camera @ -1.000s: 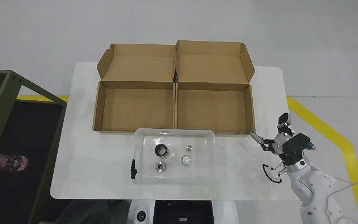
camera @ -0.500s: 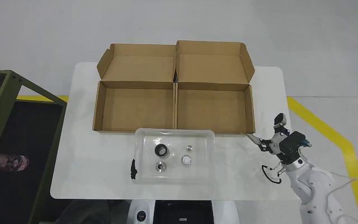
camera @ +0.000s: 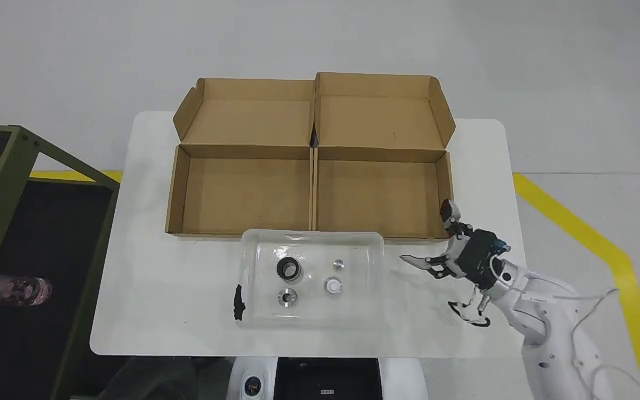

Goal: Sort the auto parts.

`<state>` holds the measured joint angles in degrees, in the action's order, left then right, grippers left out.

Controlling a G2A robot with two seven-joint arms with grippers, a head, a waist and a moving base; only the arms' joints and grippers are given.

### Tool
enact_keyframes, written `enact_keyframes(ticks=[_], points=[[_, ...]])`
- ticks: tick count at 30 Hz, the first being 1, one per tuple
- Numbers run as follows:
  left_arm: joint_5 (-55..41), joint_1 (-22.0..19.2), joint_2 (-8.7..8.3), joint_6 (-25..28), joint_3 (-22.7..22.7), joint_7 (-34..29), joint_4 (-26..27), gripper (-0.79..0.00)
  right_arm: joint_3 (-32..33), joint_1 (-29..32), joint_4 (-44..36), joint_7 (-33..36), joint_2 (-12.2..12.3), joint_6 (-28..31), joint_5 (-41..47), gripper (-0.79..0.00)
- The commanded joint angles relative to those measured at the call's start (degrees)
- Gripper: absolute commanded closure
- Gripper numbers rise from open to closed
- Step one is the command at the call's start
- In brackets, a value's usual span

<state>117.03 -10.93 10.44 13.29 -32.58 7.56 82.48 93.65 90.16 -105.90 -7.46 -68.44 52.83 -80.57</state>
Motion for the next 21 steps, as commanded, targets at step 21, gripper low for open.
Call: enact_keyframes(ticks=[21], points=[[0.0,0.0,0.0,0.0,0.0,0.0,0.0,-0.785,-16.2,-4.5,-7.5,21.9,0.8,4.9,6.7,-0.785]])
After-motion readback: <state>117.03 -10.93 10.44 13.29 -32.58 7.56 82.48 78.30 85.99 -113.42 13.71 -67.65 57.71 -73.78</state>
